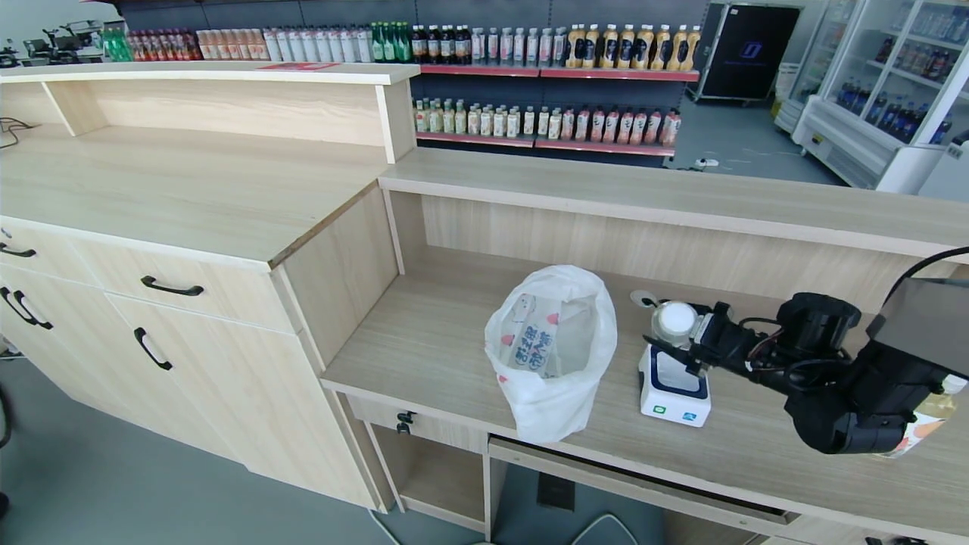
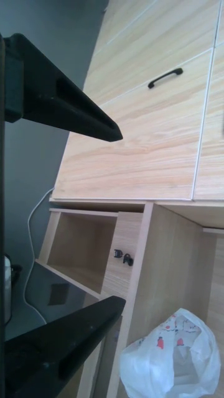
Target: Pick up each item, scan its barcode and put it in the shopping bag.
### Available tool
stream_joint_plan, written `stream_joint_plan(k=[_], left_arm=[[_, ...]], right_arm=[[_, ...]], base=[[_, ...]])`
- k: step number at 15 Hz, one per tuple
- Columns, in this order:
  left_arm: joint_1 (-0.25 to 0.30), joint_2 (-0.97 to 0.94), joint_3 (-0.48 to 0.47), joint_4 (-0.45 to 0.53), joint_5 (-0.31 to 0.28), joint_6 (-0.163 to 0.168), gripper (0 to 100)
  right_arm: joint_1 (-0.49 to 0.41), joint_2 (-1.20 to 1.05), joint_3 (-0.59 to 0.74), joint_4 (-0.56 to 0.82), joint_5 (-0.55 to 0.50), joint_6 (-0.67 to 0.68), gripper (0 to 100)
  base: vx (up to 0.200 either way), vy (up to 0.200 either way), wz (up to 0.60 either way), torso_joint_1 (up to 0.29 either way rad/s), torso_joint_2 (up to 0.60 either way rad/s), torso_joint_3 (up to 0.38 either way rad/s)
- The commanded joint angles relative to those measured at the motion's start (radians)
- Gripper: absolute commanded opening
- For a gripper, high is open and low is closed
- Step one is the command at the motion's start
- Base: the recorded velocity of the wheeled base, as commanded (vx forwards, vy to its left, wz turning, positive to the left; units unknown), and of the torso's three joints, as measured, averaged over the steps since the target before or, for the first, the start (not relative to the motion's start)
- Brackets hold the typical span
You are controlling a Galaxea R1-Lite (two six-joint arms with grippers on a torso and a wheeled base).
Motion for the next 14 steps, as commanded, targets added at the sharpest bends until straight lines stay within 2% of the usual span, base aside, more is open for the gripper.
stream_joint_plan(k=[1, 2, 4, 6, 7, 11, 12, 13, 14], left_arm=[[0.0, 0.0, 0.0, 0.0, 0.0, 0.0, 100], [0.0, 0.0, 0.0, 0.0, 0.0, -0.001, 100], [0.0, 0.0, 0.0, 0.0, 0.0, 0.0, 100], [0.0, 0.0, 0.0, 0.0, 0.0, 0.0, 100], [0.0, 0.0, 0.0, 0.0, 0.0, -0.001, 100], [0.0, 0.0, 0.0, 0.0, 0.0, -0.001, 100], [0.0, 0.0, 0.0, 0.0, 0.0, 0.0, 100], [0.0, 0.0, 0.0, 0.0, 0.0, 0.0, 100], [0.0, 0.0, 0.0, 0.0, 0.0, 0.0, 100]], right_arm=[[-0.002, -0.317, 0.04, 0.037, -0.158, 0.362, 0], [-0.022, -0.423, 0.076, 0.1, -0.265, 0.476, 0], [-0.074, -0.598, 0.165, 0.292, -0.478, 0.588, 0], [-0.149, -0.741, 0.31, 0.393, -0.644, 0.54, 0], [-0.157, -0.793, 0.323, 0.43, -0.69, 0.51, 0], [-0.166, -0.868, 0.326, 0.458, -0.711, 0.502, 0], [-0.197, -0.869, 0.329, 0.456, -0.71, 0.468, 0], [-0.206, -0.865, 0.333, 0.449, -0.71, 0.393, 0], [-0.198, -0.853, 0.327, 0.43, -0.711, 0.376, 0]], base=[[0.0, 0.0, 0.0, 0.0, 0.0, 0.0], [0.0, 0.0, 0.0, 0.0, 0.0, 0.0], [0.0, 0.0, 0.0, 0.0, 0.0, 0.0], [0.0, 0.0, 0.0, 0.0, 0.0, 0.0], [0.0, 0.0, 0.0, 0.0, 0.0, 0.0], [0.0, 0.0, 0.0, 0.0, 0.0, 0.0], [0.0, 0.0, 0.0, 0.0, 0.0, 0.0], [0.0, 0.0, 0.6, 0.002, 0.0, 0.002], [0.0, 0.0, 0.6, -0.095, 0.18, 0.1]])
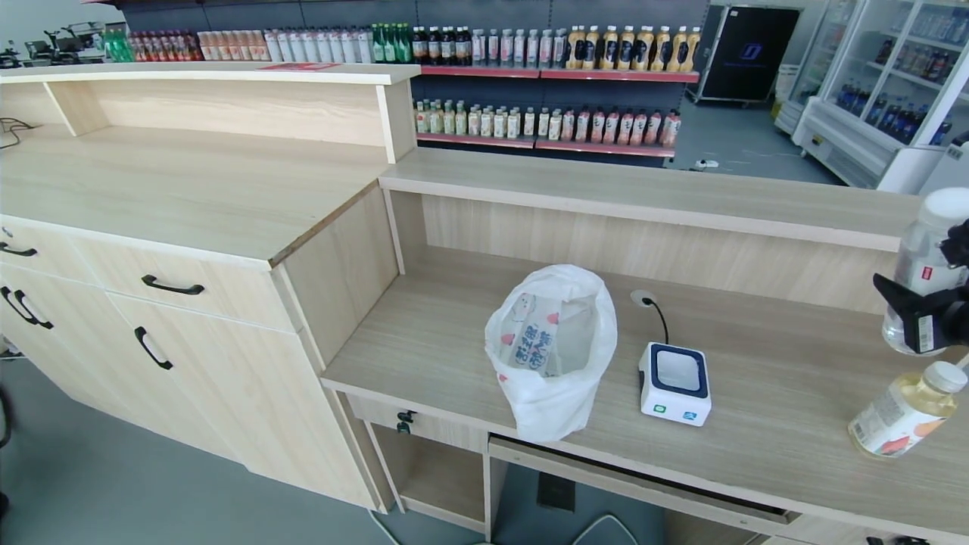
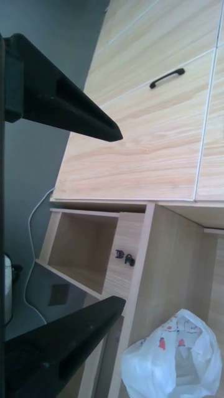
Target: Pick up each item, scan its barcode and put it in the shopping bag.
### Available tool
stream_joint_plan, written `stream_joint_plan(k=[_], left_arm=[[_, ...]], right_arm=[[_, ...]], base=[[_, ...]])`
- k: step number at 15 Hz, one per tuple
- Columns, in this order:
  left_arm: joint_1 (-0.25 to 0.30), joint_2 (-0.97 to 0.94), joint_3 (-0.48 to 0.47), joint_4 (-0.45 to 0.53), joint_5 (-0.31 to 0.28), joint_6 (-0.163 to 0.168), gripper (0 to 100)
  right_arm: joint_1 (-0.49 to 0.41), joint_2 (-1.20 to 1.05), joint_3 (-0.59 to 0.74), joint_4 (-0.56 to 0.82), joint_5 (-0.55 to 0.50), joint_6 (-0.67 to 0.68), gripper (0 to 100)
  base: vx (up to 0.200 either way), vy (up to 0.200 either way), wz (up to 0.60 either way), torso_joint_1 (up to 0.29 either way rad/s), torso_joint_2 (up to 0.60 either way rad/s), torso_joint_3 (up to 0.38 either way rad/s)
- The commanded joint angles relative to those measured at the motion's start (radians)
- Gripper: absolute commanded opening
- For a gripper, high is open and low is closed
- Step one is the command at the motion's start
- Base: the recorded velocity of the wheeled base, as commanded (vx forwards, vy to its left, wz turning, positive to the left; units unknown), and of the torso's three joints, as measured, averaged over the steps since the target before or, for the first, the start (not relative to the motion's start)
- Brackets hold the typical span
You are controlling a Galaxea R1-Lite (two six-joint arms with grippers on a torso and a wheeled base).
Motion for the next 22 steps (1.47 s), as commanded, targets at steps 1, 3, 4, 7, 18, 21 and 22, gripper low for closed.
stream_joint_plan(k=[1, 3, 4, 7, 18, 21, 22], left_arm=[[0.001, 0.0, 0.0, 0.0, 0.0, 0.001, 100], [0.001, 0.0, 0.0, 0.0, 0.0, 0.001, 100], [0.001, 0.0, 0.0, 0.0, 0.0, -0.001, 100], [0.001, 0.0, 0.0, 0.0, 0.0, -0.001, 100], [0.001, 0.0, 0.0, 0.0, 0.0, 0.001, 100], [0.001, 0.0, 0.0, 0.0, 0.0, 0.001, 100], [0.001, 0.0, 0.0, 0.0, 0.0, 0.001, 100]], right_arm=[[0.013, 0.028, -0.014, -0.044, -0.001, -0.005, 0], [0.088, 0.15, -0.069, -0.112, -0.05, -0.008, 0], [0.145, 0.229, -0.15, -0.138, -0.109, -0.005, 0], [0.242, 0.404, -0.287, -0.135, -0.152, 0.104, 0], [0.305, 0.847, -0.443, -0.193, -0.043, 0.381, 0], [0.303, 0.931, -0.518, -0.213, -0.041, 0.383, 0], [0.302, 0.96, -0.545, -0.216, -0.041, 0.383, 0]], base=[[0.0, 0.0, 0.6, -0.115, 0.22, 0.105], [0.0, 0.0, 0.6, -0.024, 0.06, 0.027], [0.0, 0.0, 0.6, 0.002, 0.04, 0.017], [0.0, 0.0, 0.2, 0.001, 0.01, 0.001], [0.0, 0.0, 0.0, 0.0, 0.0, 0.0], [0.0, 0.0, 0.0, 0.0, 0.0, 0.0], [0.0, 0.0, 0.0, 0.0, 0.0, 0.0]])
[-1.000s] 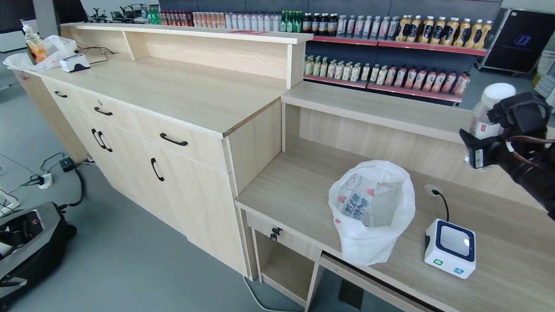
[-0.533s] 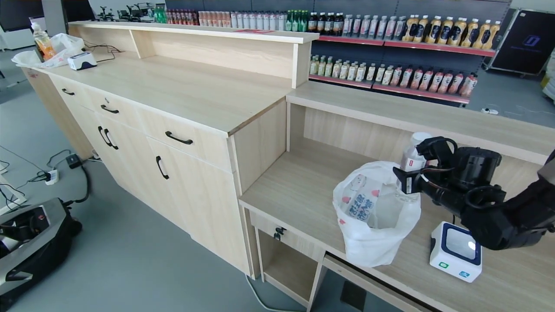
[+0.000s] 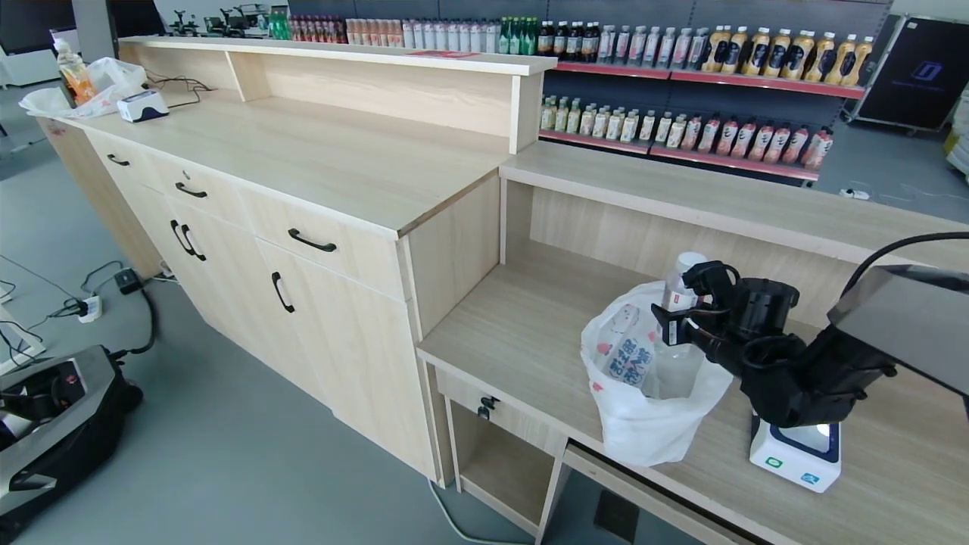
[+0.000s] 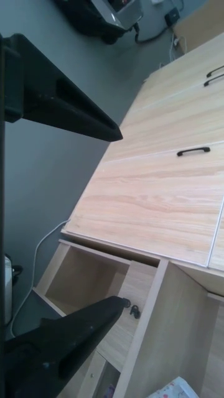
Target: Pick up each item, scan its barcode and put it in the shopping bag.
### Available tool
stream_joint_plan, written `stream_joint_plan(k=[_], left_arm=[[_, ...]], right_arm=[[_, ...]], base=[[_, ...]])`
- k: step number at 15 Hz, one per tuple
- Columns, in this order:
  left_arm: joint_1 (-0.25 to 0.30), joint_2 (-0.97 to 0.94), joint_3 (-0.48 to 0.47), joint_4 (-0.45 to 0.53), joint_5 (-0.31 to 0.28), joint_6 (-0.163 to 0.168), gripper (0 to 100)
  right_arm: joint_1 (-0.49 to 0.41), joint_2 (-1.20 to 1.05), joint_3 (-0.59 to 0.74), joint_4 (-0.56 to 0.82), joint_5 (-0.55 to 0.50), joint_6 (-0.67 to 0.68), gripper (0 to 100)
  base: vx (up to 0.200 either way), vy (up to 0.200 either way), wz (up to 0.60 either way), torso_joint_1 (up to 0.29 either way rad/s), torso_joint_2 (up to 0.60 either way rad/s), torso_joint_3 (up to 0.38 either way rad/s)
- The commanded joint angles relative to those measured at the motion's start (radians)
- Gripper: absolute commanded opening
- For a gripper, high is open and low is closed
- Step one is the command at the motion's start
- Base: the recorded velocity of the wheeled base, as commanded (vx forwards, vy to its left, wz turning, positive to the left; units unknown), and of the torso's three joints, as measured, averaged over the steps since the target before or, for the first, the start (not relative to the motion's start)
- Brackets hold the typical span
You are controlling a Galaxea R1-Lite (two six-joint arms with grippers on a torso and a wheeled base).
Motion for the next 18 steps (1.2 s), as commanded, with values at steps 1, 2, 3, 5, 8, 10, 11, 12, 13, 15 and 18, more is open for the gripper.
stream_joint_plan(k=[1, 2, 3, 5, 8, 10, 11, 12, 13, 15, 18], left_arm=[[0.0, 0.0, 0.0, 0.0, 0.0, -0.001, 100], [0.0, 0.0, 0.0, 0.0, 0.0, 0.001, 100], [0.0, 0.0, 0.0, 0.0, 0.0, 0.001, 100], [0.0, 0.0, 0.0, 0.0, 0.0, 0.001, 100], [0.0, 0.0, 0.0, 0.0, 0.0, 0.001, 100], [0.0, 0.0, 0.0, 0.0, 0.0, 0.001, 100], [0.0, 0.0, 0.0, 0.0, 0.0, 0.001, 100], [0.0, 0.0, 0.0, 0.0, 0.0, 0.001, 100], [0.0, 0.0, 0.0, 0.0, 0.0, -0.001, 100], [0.0, 0.0, 0.0, 0.0, 0.0, 0.001, 100], [0.0, 0.0, 0.0, 0.0, 0.0, 0.001, 100]], right_arm=[[-0.005, 0.08, -0.047, -0.002, 0.002, -0.001, 0], [-0.011, 0.111, -0.076, -0.002, 0.041, 0.009, 0], [-0.011, 0.123, -0.095, -0.002, 0.068, 0.016, 0], [-0.011, 0.163, -0.127, -0.003, 0.078, 0.016, 0], [-0.011, 0.203, -0.162, -0.003, 0.079, 0.016, 0], [-0.014, 0.219, -0.167, -0.005, 0.079, 0.015, 0], [-0.019, 0.223, -0.164, -0.005, 0.079, 0.015, 0], [-0.02, 0.223, -0.162, -0.003, 0.079, 0.016, 0], [-0.023, 0.219, -0.156, -0.002, 0.079, 0.015, 0], [-0.025, 0.206, -0.155, 0.0, 0.079, 0.016, 100], [-0.02, 0.057, -0.09, 0.037, 0.079, 0.015, 100]], base=[[0.0, 0.0, 0.0, 0.0, 0.0, 0.0], [0.0, 0.0, 0.0, 0.0, 0.0, 0.0], [0.0, 0.0, 0.0, 0.0, 0.0, 0.0], [0.0, 0.0, 0.0, 0.0, 0.0, 0.0], [0.0, 0.0, 0.0, 0.0, 0.0, 0.0], [0.0, 0.0, 0.0, 0.0, 0.0, 0.0], [0.0, 0.0, 0.0, 0.0, 0.0, 0.0], [0.0, 0.0, 0.0, 0.0, 0.0, 0.0], [0.0, 0.0, 0.0, 0.0, 0.0, 0.0], [0.0, 0.0, 0.0, 0.0, 0.0, 0.0], [0.0, 0.0, 0.0, 0.0, 0.0, 0.0]])
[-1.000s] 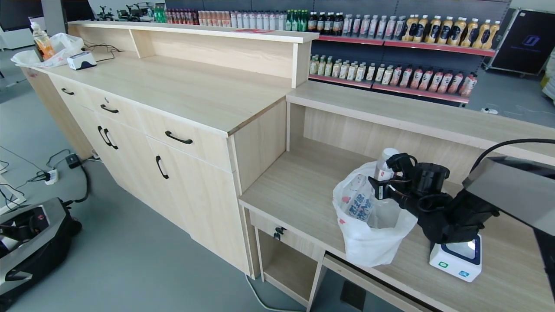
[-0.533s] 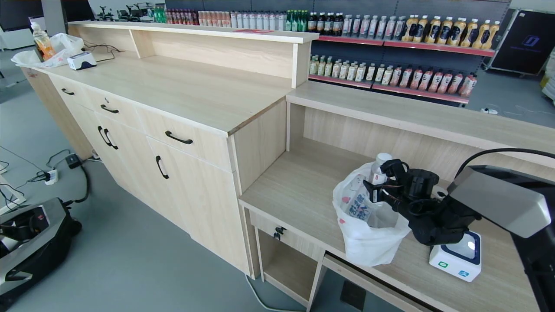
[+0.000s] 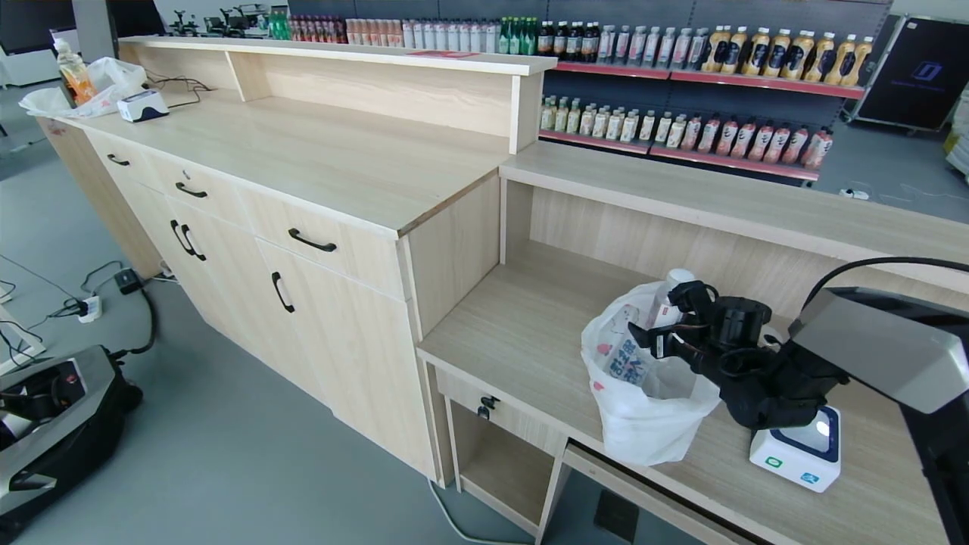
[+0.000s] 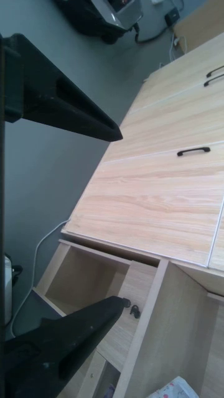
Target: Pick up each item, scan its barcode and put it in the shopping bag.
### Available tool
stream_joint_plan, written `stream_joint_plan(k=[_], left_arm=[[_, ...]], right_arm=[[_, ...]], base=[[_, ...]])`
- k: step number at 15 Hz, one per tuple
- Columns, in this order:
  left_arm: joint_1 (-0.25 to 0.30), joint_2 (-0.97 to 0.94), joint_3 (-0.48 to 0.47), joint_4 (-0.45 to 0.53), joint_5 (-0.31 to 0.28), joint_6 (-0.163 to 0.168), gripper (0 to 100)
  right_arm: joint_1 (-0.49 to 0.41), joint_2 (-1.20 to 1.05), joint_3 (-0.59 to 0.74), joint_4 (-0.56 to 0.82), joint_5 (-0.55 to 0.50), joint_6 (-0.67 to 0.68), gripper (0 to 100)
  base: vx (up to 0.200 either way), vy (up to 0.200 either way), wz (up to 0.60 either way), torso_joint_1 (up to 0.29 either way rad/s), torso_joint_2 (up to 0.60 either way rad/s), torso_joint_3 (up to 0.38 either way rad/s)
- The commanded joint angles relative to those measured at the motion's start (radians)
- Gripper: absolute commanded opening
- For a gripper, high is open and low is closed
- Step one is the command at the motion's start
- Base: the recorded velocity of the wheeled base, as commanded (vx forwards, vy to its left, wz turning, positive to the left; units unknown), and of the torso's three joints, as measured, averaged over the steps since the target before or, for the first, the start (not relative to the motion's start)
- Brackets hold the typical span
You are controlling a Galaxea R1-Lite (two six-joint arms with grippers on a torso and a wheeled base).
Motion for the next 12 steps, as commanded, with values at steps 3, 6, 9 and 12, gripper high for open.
stream_joint_plan(k=[3, 6, 9, 12], left_arm=[[0.0, 0.0, 0.0, 0.0, 0.0, 0.001, 100], [0.0, 0.0, 0.0, 0.0, 0.0, 0.001, 100], [0.0, 0.0, 0.0, 0.0, 0.0, 0.001, 100], [0.0, 0.0, 0.0, 0.0, 0.0, -0.001, 100]], right_arm=[[0.007, -0.461, 0.204, 0.239, -0.001, -0.01, 100], [-0.019, -0.821, 0.392, 0.42, -0.01, -0.067, 100], [-0.189, -1.165, 0.578, 0.533, -0.024, -0.248, 100], [-0.481, -1.399, 0.575, 0.73, -0.131, -0.3, 100]], base=[[0.0, 0.0, 0.0, 0.0, 0.0, 0.0], [0.0, 0.0, 0.0, 0.0, 0.0, 0.0], [0.0, 0.0, 0.0, 0.0, 0.0, 0.0], [0.0, 0.0, -0.6, -0.001, 0.0, 0.002]])
